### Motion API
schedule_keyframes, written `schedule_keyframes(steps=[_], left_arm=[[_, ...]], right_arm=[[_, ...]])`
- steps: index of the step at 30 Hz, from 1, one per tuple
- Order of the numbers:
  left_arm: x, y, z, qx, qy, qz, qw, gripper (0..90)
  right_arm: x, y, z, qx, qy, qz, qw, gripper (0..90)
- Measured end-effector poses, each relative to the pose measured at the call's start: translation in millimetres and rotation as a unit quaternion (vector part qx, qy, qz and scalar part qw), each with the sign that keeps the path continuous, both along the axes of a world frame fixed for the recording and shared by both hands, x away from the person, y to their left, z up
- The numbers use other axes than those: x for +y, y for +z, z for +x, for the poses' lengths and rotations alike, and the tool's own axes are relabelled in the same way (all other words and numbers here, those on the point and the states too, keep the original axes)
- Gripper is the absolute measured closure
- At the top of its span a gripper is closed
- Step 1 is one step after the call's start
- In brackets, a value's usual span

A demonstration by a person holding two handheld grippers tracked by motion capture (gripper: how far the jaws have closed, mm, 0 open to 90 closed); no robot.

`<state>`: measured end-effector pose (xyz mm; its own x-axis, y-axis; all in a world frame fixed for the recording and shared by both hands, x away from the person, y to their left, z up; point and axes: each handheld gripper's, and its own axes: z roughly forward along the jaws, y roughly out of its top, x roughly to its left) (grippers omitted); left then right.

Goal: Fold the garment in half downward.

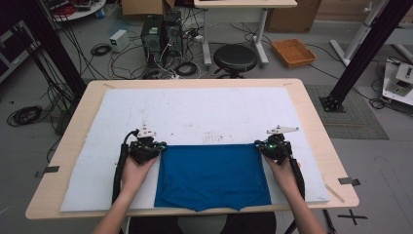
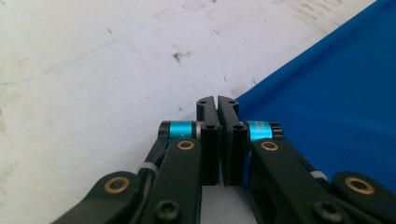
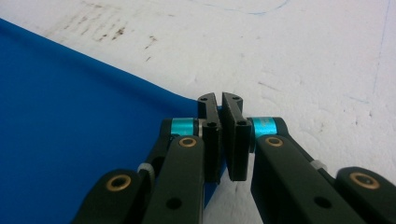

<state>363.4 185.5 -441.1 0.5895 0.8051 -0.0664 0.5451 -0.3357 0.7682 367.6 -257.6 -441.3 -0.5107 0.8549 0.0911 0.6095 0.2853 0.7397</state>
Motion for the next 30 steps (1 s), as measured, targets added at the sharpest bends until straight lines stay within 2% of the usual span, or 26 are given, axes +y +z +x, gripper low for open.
schedule_keyframes(steps=[5,10,13,19,21,27,30], left_arm=[[2.9,1.5,11.1,0.002,0.01,-0.014,0.9998,87.6],[6.4,-1.2,19.3,0.001,0.021,-0.017,0.9996,87.6],[6.6,-1.9,22.5,-0.007,0.027,-0.013,0.9995,87.6],[7.0,-0.5,27.2,-0.011,0.034,-0.008,0.9993,87.6],[6.8,0.1,28.3,-0.011,0.037,-0.01,0.9992,87.5],[5.9,1.5,28.7,-0.014,0.037,-0.012,0.9991,87.4],[7.7,4.5,25.9,-0.025,0.04,-0.018,0.9987,84.7]], right_arm=[[-1.5,-1.3,9.0,0.006,-0.008,0.01,0.9999,86.8],[-2.3,-2.0,15.5,0.0,-0.012,0.014,0.9998,86.7],[-0.3,-3.3,20.2,-0.004,-0.01,0.009,0.9999,86.7],[5.0,-1.7,28.9,-0.019,-0.006,-0.004,0.9998,86.7],[5.9,-1.7,32.9,-0.014,-0.006,-0.008,0.9998,86.7],[9.3,2.0,41.8,-0.019,-0.002,-0.02,0.9996,86.4],[10.3,4.9,40.8,-0.026,-0.002,-0.021,0.9994,79.8]])
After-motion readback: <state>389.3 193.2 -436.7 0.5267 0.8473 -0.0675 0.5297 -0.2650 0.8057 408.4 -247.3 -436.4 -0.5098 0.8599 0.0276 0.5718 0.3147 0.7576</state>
